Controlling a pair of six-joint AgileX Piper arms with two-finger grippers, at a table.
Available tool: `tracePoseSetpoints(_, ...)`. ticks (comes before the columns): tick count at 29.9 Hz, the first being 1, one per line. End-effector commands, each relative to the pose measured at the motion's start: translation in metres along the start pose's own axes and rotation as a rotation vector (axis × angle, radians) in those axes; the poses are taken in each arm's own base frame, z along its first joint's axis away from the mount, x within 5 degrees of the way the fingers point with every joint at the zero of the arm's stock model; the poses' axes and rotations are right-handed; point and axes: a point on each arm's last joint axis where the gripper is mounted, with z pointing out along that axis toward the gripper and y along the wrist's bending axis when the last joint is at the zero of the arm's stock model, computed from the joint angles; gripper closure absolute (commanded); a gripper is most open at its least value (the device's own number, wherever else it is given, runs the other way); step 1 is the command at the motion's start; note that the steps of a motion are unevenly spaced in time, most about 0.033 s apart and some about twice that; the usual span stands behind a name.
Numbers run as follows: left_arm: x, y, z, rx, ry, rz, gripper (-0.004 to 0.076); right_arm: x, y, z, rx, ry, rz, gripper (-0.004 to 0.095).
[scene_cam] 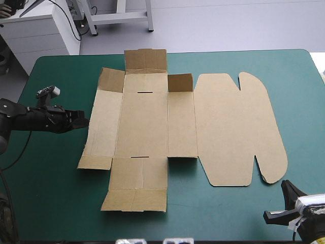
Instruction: Fold the box
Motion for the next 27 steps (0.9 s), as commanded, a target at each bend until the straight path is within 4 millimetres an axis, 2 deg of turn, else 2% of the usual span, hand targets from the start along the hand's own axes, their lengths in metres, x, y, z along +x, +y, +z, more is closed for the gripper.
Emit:
tracePoseSetpoints(1,-0.012,0.003,-0.006,0.047,-0.044,-0.042,0.0720,-0.013,0.000,-0.009,-0.003,-0.121,-0.013,0.0928)
tracePoseSetpoints(8,-0.012,0.024,0.002,-0.089,-0.020,-0.078,0.0691,-0.013,0.000,-0.009,-0.003,-0.121,-0.013,0.0928)
tracePoseSetpoints(11,-0.011,0.028,0.005,-0.102,-0.002,-0.077,0.0612,-0.013,0.000,-0.009,-0.003,-0.121,-0.013,0.0927)
tracePoseSetpoints(18,-0.011,0.043,0.025,-0.101,0.060,-0.106,0.0322,-0.013,0.000,-0.009,-0.003,-0.121,-0.013,0.0928)
tracePoseSetpoints(20,-0.011,0.047,0.030,-0.097,0.073,-0.119,0.0295,-0.013,0.000,-0.009,-0.003,-0.121,-0.013,0.0928)
tracePoseSetpoints(27,-0.014,0.054,0.043,-0.047,0.069,-0.183,0.0295,-0.013,0.000,-0.009,-0.003,-0.121,-0.013,0.0928)
